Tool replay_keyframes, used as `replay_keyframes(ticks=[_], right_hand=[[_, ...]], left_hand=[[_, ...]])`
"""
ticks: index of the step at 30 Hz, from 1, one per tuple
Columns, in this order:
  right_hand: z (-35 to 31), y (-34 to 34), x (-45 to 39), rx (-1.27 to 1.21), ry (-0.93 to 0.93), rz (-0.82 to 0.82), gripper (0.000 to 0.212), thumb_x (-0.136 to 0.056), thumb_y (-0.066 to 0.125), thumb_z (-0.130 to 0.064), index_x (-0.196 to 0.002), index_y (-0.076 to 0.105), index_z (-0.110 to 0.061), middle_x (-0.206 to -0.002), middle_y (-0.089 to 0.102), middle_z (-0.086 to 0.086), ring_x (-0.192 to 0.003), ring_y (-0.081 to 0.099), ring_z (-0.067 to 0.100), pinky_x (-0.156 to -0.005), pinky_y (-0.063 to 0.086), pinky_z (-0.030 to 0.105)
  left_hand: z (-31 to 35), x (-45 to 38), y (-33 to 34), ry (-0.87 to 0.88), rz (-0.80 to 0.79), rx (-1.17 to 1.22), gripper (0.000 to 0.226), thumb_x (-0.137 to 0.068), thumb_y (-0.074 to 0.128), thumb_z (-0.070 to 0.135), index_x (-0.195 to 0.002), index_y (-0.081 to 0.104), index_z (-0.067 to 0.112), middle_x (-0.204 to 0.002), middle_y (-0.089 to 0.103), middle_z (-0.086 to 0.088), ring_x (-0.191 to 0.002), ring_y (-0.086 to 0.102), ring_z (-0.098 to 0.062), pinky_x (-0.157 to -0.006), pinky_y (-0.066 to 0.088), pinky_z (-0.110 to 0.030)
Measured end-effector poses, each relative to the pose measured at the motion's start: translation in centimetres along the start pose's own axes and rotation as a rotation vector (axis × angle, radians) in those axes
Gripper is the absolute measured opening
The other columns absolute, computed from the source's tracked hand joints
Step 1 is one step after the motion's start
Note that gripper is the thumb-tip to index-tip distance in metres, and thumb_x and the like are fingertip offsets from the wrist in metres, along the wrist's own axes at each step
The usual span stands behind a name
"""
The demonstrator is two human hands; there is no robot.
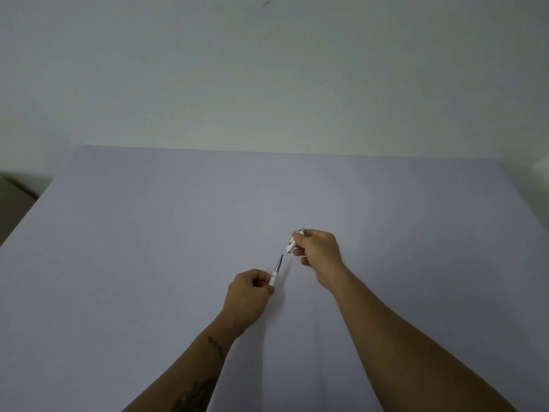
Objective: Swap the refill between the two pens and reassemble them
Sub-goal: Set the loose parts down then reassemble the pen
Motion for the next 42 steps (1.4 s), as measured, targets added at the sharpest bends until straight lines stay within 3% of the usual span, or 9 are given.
replay_keyframes(ticks=[4,9,14,22,27,32,37,39,42], right_hand=[[-1.2,-0.7,1.4,0.016,-0.038,-0.011,0.013,-0.09,0.065,-0.017,-0.083,0.075,-0.011,-0.066,0.073,-0.004,-0.057,0.06,0.006,-0.051,0.047,0.021],[-1.0,-0.8,3.0,0.11,-0.039,-0.078,0.014,-0.089,0.065,-0.017,-0.079,0.074,-0.012,-0.075,0.075,0.0,-0.062,0.061,0.01,-0.056,0.049,0.022],[-0.9,-0.9,3.8,0.125,-0.026,-0.128,0.012,-0.087,0.067,-0.016,-0.08,0.075,-0.01,-0.083,0.078,0.006,-0.066,0.066,0.012,-0.058,0.052,0.022],[-0.8,-1.7,4.4,0.164,-0.053,-0.094,0.012,-0.088,0.067,-0.013,-0.079,0.075,-0.012,-0.071,0.076,-0.002,-0.062,0.067,0.009,-0.058,0.055,0.02],[1.1,-2.2,4.6,0.089,0.004,-0.087,0.007,-0.086,0.07,-0.01,-0.086,0.076,-0.006,-0.079,0.076,0.009,-0.065,0.068,0.014,-0.061,0.057,0.024],[2.0,-1.7,4.5,0.194,-0.006,-0.059,0.005,-0.085,0.071,-0.016,-0.083,0.075,-0.016,-0.078,0.077,0.005,-0.068,0.071,0.014,-0.059,0.054,0.025],[1.6,-3.6,3.2,0.335,-0.05,0.056,0.011,-0.089,0.063,-0.018,-0.091,0.073,-0.013,-0.082,0.073,0.008,-0.073,0.068,0.019,-0.068,0.058,0.037],[1.9,-4.3,2.7,0.431,-0.041,0.074,0.015,-0.087,0.058,-0.013,-0.092,0.072,-0.012,-0.08,0.069,0.006,-0.071,0.062,0.019,-0.072,0.057,0.04],[2.6,-4.6,2.5,0.61,-0.024,0.072,0.019,-0.083,0.053,-0.009,-0.091,0.07,-0.012,-0.082,0.068,0.002,-0.075,0.062,0.02,-0.067,0.051,0.031]], left_hand=[[1.1,0.9,0.8,0.044,-0.022,0.017,0.011,-0.087,0.064,0.007,-0.091,0.071,0.014,-0.073,0.061,0.0,-0.062,0.054,-0.012,-0.043,0.043,-0.01],[2.3,2.2,1.0,0.08,-0.017,0.043,0.011,-0.085,0.064,0.004,-0.088,0.071,0.013,-0.069,0.059,-0.001,-0.064,0.052,-0.018,-0.061,0.048,-0.03],[3.6,2.5,0.8,0.101,-0.008,0.067,0.012,-0.082,0.067,0.002,-0.083,0.072,0.013,-0.066,0.06,-0.001,-0.061,0.053,-0.018,-0.06,0.049,-0.032],[3.6,2.9,1.4,0.122,0.039,0.041,0.013,-0.082,0.069,0.003,-0.08,0.074,0.015,-0.068,0.065,-0.003,-0.058,0.056,-0.016,-0.056,0.051,-0.028],[3.7,3.0,2.2,0.158,0.028,0.028,0.01,-0.082,0.072,0.008,-0.083,0.071,0.018,-0.07,0.067,0.0,-0.06,0.057,-0.014,-0.057,0.05,-0.025],[4.5,2.4,3.0,0.226,0.036,-0.019,0.013,-0.084,0.072,0.01,-0.09,0.067,0.02,-0.073,0.066,0.003,-0.062,0.059,-0.01,-0.056,0.046,-0.016],[3.9,0.8,3.4,0.329,0.004,-0.263,0.026,-0.092,0.062,0.018,-0.117,0.064,0.019,-0.109,0.067,0.002,-0.092,0.063,-0.012,-0.08,0.049,-0.017],[3.1,0.0,3.8,0.387,-0.036,-0.509,0.042,-0.092,0.057,0.025,-0.134,0.052,0.019,-0.133,0.055,0.0,-0.114,0.056,-0.018,-0.096,0.048,-0.029],[1.3,-0.9,4.8,0.441,-0.098,-0.921,0.068,-0.088,0.053,0.043,-0.147,0.026,0.021,-0.155,0.025,-0.005,-0.139,0.03,-0.027,-0.109,0.033,-0.046]])
Point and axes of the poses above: each hand's wrist, its own x-axis away from the middle knuckle, its own y-axis out of the palm, z = x × y, the point moved 9 cm from there along -x, towards the middle knuckle
